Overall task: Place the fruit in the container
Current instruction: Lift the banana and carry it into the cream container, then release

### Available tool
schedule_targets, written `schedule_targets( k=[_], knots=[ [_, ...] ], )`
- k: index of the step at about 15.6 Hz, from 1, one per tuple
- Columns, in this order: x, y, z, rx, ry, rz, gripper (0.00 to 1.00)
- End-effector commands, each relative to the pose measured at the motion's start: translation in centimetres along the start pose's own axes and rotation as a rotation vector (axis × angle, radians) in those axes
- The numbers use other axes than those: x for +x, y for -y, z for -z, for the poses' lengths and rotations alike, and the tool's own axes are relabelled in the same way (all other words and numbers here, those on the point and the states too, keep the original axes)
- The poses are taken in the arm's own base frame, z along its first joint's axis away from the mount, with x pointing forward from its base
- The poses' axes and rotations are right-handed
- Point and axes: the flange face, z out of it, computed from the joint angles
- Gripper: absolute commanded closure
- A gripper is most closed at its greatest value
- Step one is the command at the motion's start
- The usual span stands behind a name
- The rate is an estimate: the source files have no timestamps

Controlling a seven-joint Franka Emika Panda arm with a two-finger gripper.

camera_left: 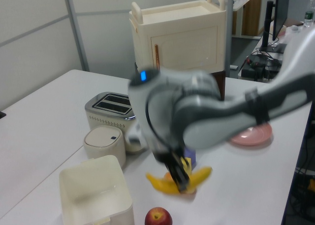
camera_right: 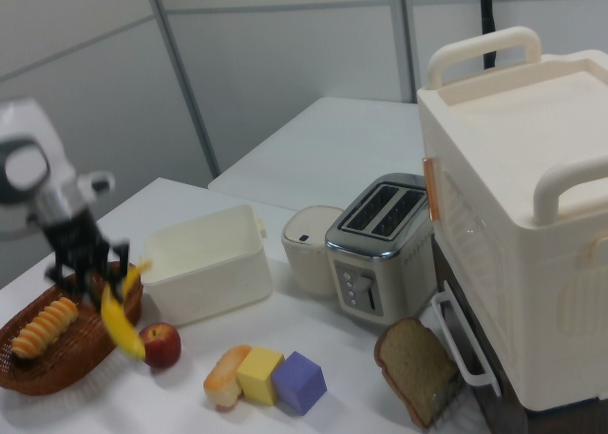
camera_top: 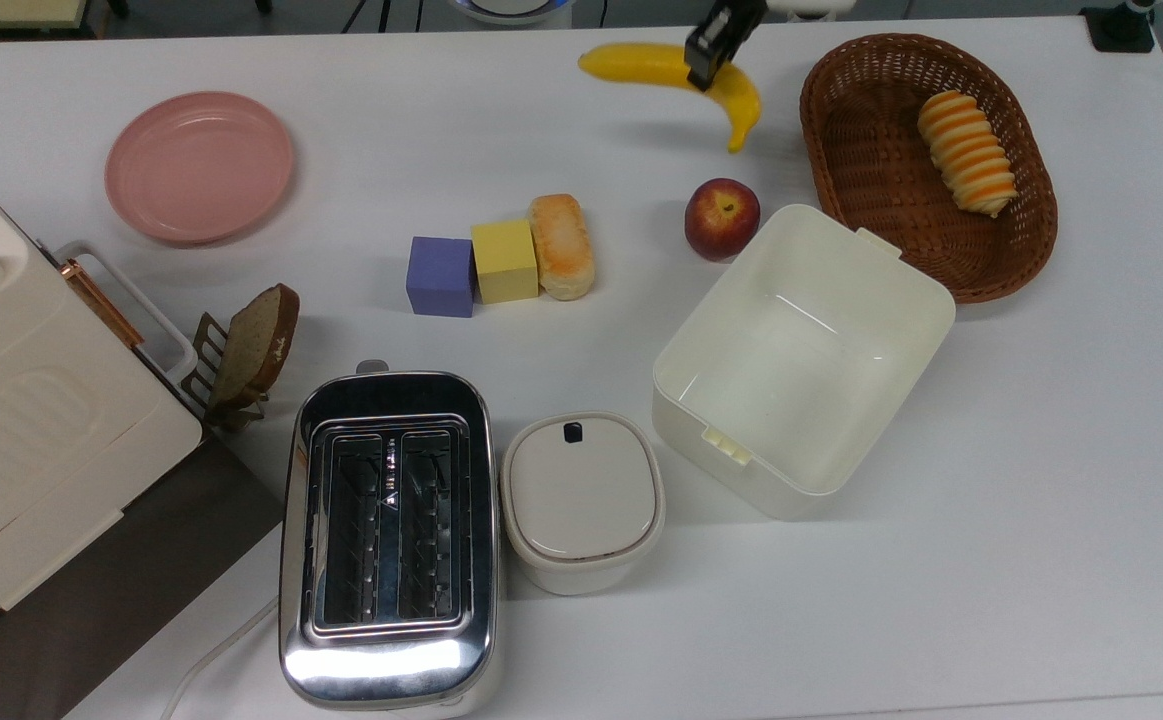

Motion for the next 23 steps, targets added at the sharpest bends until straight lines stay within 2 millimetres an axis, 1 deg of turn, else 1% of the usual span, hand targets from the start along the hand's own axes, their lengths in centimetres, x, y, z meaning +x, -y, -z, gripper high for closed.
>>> schedule_targets(
  k=[1,2,4,6,8,10,11,12,13,14,16,19,20,21,23],
  knots=[
    [3.3,-3.9,5.8,0.043,-0.11,-0.269,0.74],
    [4.7,-4.5,5.5,0.045,-0.112,-0.37,0.74],
    [8.3,-6.1,4.8,0.06,-0.163,-0.621,0.74],
    [11.4,-6.7,3.0,0.076,-0.229,-0.841,0.71],
    [13.4,-6.6,1.7,0.099,-0.285,-0.97,0.7],
    [14.2,-6.9,0.9,0.119,-0.314,-1.08,0.69],
    [14.6,-7.0,0.7,0.128,-0.333,-1.109,0.68],
    [14.7,-7.4,0.6,0.131,-0.348,-1.133,0.57],
    [14.9,-7.6,0.2,0.137,-0.355,-1.163,0.2],
    [15.1,-8.0,-0.2,0.135,-0.36,-1.19,0.0],
    [14.8,-8.5,-0.1,0.136,-0.361,-1.204,0.0],
    [14.4,-8.6,0.3,0.138,-0.359,-1.206,0.0],
    [13.8,-8.9,1.4,0.139,-0.375,-1.21,0.0],
    [12.6,-9.4,2.8,0.142,-0.389,-1.22,0.0],
    [10.3,-9.5,3.9,0.124,-0.324,-1.224,0.0]
  ],
)
